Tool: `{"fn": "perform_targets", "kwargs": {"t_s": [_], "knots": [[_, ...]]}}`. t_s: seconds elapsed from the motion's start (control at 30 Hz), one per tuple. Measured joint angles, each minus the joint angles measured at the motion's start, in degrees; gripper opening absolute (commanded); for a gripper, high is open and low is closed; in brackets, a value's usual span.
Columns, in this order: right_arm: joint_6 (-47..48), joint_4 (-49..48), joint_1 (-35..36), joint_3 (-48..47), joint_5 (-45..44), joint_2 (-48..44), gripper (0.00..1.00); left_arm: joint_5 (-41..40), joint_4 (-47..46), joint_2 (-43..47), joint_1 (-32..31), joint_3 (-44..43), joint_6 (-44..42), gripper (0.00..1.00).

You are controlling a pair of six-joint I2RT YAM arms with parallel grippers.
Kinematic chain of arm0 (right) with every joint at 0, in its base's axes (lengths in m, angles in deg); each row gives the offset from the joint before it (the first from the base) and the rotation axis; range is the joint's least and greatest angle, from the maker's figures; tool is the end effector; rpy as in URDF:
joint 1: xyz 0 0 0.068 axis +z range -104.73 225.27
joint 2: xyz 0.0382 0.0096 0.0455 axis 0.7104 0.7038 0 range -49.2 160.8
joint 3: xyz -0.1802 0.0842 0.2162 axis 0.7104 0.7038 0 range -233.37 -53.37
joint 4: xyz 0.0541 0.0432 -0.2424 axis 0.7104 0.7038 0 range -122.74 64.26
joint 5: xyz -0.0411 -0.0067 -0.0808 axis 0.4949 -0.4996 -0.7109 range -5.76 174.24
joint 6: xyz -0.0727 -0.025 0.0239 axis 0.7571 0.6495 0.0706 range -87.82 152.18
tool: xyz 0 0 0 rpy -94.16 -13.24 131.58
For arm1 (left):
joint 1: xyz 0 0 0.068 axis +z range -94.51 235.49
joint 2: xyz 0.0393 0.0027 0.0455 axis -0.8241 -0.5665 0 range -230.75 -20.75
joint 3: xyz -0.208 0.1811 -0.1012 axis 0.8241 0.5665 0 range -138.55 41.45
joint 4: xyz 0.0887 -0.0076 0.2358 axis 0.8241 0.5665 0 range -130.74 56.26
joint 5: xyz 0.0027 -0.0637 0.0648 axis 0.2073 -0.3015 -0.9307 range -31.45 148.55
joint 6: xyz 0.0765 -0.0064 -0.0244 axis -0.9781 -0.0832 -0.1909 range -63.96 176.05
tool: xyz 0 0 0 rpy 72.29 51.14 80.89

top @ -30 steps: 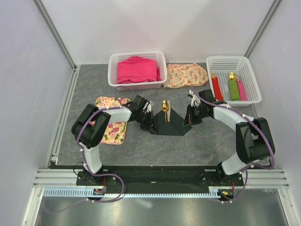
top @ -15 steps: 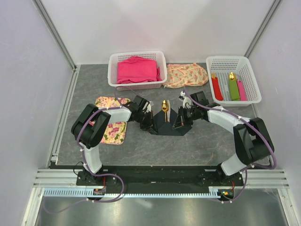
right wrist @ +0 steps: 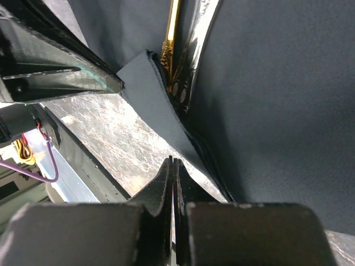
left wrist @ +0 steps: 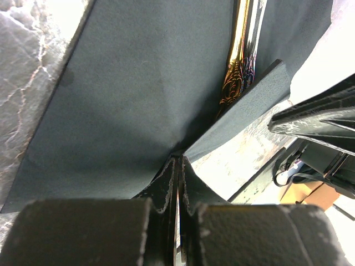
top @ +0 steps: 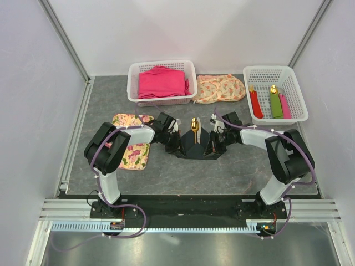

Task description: Place the utensils on the paper napkin and roll it up

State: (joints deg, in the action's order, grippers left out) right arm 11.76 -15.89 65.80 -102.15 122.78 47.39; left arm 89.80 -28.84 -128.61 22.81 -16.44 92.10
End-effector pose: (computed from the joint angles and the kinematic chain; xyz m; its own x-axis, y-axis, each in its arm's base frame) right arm 0.2751 0.1494 0.1473 -0.9760 -0.0741 -0.2046 -0.1958 0.7093 0.6771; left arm 0.2900 -0.2289 0.1263 -0.9929 0.0392 -0.1120 0.1029 0.7552 -0.6474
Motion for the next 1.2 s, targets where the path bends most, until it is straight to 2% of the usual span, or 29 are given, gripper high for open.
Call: {"fn": "perform_targets", "kwargs": {"t_s": [0.47, 1.2], "knots": [[0.72, -1.01, 0.66, 0.37, -3.78, 2.34, 0.0, 0.31, 0.0, 0.0, 0.2, 0.09, 0.0, 0.02], [1.49, -0.42, 4.66, 0.31, -5.92, -1.01, 0.0, 0.37, 0.0, -0.02, 0.22, 0.11, 0.0, 0.02]]}}
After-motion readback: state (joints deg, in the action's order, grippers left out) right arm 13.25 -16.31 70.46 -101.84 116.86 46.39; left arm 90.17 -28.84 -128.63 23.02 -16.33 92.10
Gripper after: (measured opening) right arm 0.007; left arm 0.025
